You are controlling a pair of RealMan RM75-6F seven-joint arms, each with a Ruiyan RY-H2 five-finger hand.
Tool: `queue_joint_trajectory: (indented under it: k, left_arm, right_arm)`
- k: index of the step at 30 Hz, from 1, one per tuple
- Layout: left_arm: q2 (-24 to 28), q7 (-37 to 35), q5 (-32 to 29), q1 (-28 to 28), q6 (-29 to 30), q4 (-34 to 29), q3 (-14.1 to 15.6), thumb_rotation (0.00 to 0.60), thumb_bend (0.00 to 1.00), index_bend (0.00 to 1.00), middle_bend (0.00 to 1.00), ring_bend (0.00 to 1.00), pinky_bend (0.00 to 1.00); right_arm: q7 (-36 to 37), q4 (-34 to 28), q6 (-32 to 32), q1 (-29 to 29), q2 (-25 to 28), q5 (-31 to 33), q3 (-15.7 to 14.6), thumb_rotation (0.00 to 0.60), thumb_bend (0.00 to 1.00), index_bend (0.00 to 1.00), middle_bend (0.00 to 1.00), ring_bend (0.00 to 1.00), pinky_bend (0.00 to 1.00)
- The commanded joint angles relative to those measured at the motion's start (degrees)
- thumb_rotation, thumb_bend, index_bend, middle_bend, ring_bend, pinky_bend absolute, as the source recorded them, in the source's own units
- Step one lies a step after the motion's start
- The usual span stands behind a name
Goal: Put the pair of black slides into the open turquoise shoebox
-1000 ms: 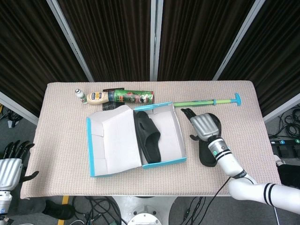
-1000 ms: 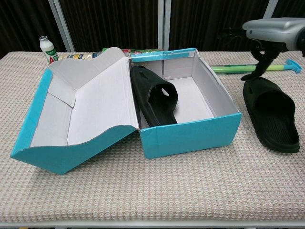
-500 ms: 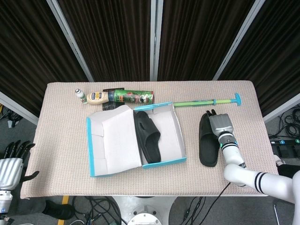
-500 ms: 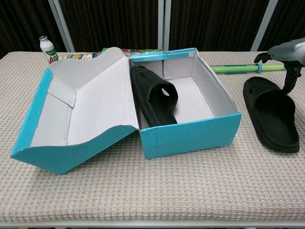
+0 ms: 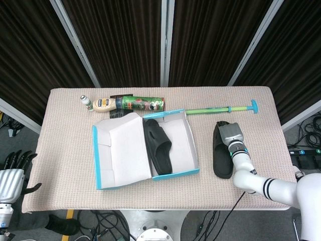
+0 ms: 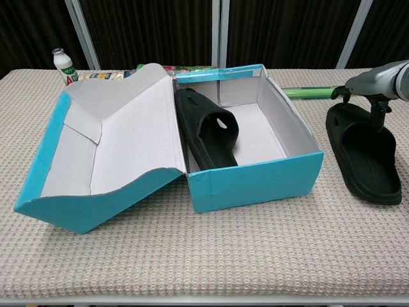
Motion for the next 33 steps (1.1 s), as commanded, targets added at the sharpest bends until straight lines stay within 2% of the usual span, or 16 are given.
queue_joint_trajectory:
  k: [1, 3, 5, 7, 9, 12, 16, 22, 28, 33]
  left_arm:
    - [0.06, 0.01, -0.12, -0.05, -0.19, -0.08, 0.01, 0.600, 0.03, 0.17, 0.10, 0.01, 0.02]
    - [0.13, -0.09, -0.12, -0.04, -0.16, -0.12, 0.01, 0.600, 0.03, 0.17, 0.10, 0.01, 0.02]
    - [0.20, -0.09, -0.17, 0.04, -0.07, -0.20, 0.03, 0.600, 0.03, 0.17, 0.10, 0.01, 0.02]
    - [0.31, -0.09, -0.15, 0.10, 0.02, -0.29, 0.05, 0.600, 0.03, 0.17, 0.10, 0.01, 0.02]
    - [0.44, -0.07, -0.11, 0.12, 0.06, -0.43, 0.08, 0.600, 0.03, 0.17, 0.10, 0.01, 0.02]
    - [0.69, -0.09, 0.00, 0.13, 0.14, -0.71, 0.10, 0.600, 0.03, 0.17, 0.10, 0.01, 0.02]
    - [1.10, 0.18, 0.35, 0.02, 0.24, -1.33, 0.15, 0.600, 0.03, 0.17, 0.10, 0.01, 0.02]
    - [1.53, 0.71, 0.79, 0.04, 0.62, -2.33, 0.24, 0.600, 0.03, 0.17, 0.10, 0.01, 0.02]
    - [1.83, 0.39, 0.83, 0.31, 0.86, -2.85, 0.43, 0.600, 0.03, 0.17, 0.10, 0.01, 0.02]
    - [1.84, 0.28, 0.63, 0.49, 0.99, -2.52, 0.42, 0.600, 0.03, 0.17, 0.10, 0.01, 0.02]
  right_arm:
    - [-1.52, 1.59, 0.02, 1.01, -1.56, 1.07, -1.21, 0.600, 0.14, 0.01, 0.13, 0.71, 0.98]
    - [-1.85, 2.76, 0.11, 1.23, -2.61, 0.87, -1.63, 0.600, 0.17, 0.07, 0.17, 0.72, 0.98]
    - [-0.35, 3.95, 0.62, 0.63, -3.28, -1.49, -1.31, 0.600, 0.21, 0.19, 0.25, 0.73, 0.98]
    - [3.26, 4.54, 0.53, -0.80, -2.94, -5.22, -0.28, 0.600, 0.25, 0.33, 0.34, 0.74, 0.98]
    - [8.12, 4.16, -0.52, -2.47, -1.52, -8.78, 1.40, 0.600, 0.26, 0.39, 0.37, 0.74, 0.98]
    - [17.50, 1.84, -3.15, -5.57, 2.74, -16.76, 4.57, 0.600, 0.26, 0.40, 0.37, 0.74, 0.98]
    - [32.59, -2.56, -4.84, -10.84, 9.56, -30.78, 9.81, 0.600, 0.27, 0.40, 0.37, 0.74, 0.98]
    - [54.98, -6.26, -3.34, -16.63, 14.20, -47.08, 16.65, 0.600, 0.27, 0.41, 0.38, 0.74, 0.98]
    - [72.64, -5.74, -1.34, -17.03, 10.10, -56.04, 21.05, 0.600, 0.27, 0.41, 0.38, 0.74, 0.98]
    - [77.72, -2.93, 0.61, -14.84, 3.58, -58.30, 22.53, 0.600, 0.27, 0.41, 0.37, 0.74, 0.98]
